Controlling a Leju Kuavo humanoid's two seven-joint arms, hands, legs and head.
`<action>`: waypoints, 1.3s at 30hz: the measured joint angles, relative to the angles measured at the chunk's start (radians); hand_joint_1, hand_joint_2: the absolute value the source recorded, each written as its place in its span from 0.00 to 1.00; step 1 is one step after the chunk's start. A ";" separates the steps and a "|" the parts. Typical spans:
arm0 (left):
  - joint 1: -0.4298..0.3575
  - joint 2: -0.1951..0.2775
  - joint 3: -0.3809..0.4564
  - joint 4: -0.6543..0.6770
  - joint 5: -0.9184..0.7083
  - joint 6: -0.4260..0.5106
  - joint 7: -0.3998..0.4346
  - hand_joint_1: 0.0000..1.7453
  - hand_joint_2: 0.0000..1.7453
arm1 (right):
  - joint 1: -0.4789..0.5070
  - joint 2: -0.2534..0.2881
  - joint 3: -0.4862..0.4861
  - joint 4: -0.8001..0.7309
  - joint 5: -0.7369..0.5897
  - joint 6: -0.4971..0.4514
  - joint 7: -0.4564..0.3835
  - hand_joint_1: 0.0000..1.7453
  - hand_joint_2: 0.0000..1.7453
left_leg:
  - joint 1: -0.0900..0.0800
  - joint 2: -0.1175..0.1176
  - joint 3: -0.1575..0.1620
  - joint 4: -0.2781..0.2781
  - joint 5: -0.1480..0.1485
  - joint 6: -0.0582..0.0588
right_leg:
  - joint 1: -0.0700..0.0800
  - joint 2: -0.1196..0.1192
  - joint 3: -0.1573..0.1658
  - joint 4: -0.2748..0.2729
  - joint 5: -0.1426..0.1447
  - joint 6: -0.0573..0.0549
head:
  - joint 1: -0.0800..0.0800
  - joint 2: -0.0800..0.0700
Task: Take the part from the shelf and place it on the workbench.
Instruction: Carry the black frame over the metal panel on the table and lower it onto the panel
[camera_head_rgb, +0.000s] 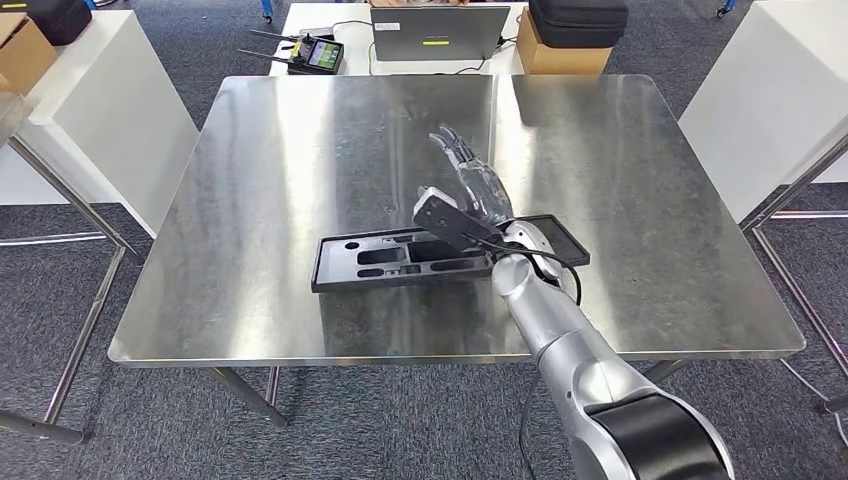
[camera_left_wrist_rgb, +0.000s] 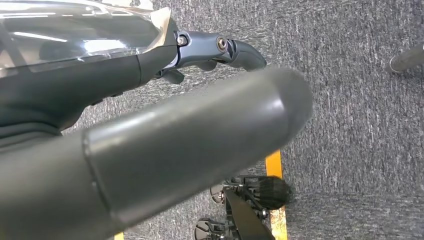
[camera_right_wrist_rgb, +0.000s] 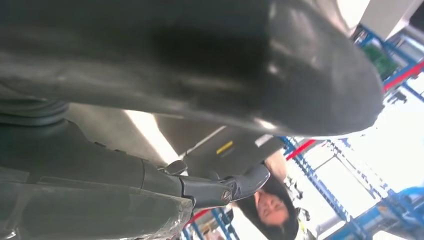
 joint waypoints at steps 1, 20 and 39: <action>0.000 0.000 0.000 0.000 0.002 0.000 0.000 0.00 0.00 | 0.002 0.000 0.006 -0.012 -0.001 -0.004 0.010 0.00 0.00 | 0.000 0.000 0.000 0.000 0.000 0.000 | 0.000 0.000 0.000 0.000 0.000 0.000 | 0.000 0.000; 0.004 0.001 -0.019 0.000 0.030 0.004 -0.007 0.00 0.00 | 0.166 -0.002 0.025 -0.363 -0.682 0.395 -0.145 0.00 0.00 | 0.000 -0.001 0.000 0.000 0.000 0.000 | 0.000 0.000 0.000 0.000 0.000 0.000 | 0.000 0.000; 0.011 0.001 -0.019 0.000 0.071 0.012 -0.064 0.00 0.00 | 0.680 -0.030 -0.011 -1.142 -1.112 0.650 -0.166 0.00 0.00 | -0.001 -0.003 0.004 0.000 -0.007 0.000 | 0.000 -0.001 -0.004 -0.001 -0.005 0.000 | 0.000 0.000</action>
